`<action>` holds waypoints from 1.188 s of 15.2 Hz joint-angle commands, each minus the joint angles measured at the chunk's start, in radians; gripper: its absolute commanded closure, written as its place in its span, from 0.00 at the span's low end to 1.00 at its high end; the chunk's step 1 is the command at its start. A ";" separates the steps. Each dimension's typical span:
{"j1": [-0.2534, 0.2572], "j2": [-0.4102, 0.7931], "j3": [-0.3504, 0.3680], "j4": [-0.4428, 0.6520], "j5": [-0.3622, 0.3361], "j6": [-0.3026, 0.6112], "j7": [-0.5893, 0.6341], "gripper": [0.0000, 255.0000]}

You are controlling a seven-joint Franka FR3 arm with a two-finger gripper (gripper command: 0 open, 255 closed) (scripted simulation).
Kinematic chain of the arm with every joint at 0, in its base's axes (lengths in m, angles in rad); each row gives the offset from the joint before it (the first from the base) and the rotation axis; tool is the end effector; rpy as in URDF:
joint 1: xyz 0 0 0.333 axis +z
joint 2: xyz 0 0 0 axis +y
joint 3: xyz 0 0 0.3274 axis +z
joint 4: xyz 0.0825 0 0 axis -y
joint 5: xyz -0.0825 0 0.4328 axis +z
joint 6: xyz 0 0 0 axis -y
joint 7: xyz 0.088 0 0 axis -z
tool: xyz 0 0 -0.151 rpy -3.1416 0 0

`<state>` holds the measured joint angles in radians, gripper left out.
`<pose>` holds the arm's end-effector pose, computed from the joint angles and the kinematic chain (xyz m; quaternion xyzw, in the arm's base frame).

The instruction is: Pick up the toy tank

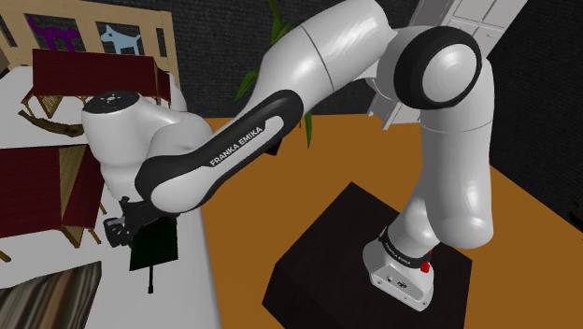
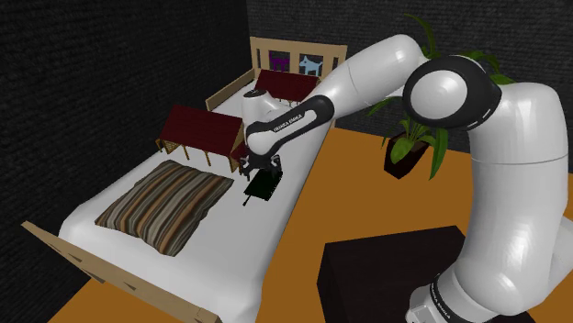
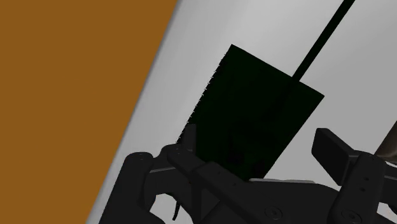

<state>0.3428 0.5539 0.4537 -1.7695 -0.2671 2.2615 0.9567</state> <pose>0.5111 0.4801 0.2099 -0.9996 0.0243 0.0087 0.0109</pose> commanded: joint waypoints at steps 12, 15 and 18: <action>-0.001 -0.002 0.000 -0.004 0.000 0.002 0.000 1.00; -0.007 -0.026 0.009 0.003 0.013 -0.027 -0.007 1.00; -0.013 -0.048 0.017 0.011 0.025 -0.056 -0.014 1.00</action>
<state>0.3318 0.5107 0.4689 -1.7651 -0.2452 2.2165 0.9457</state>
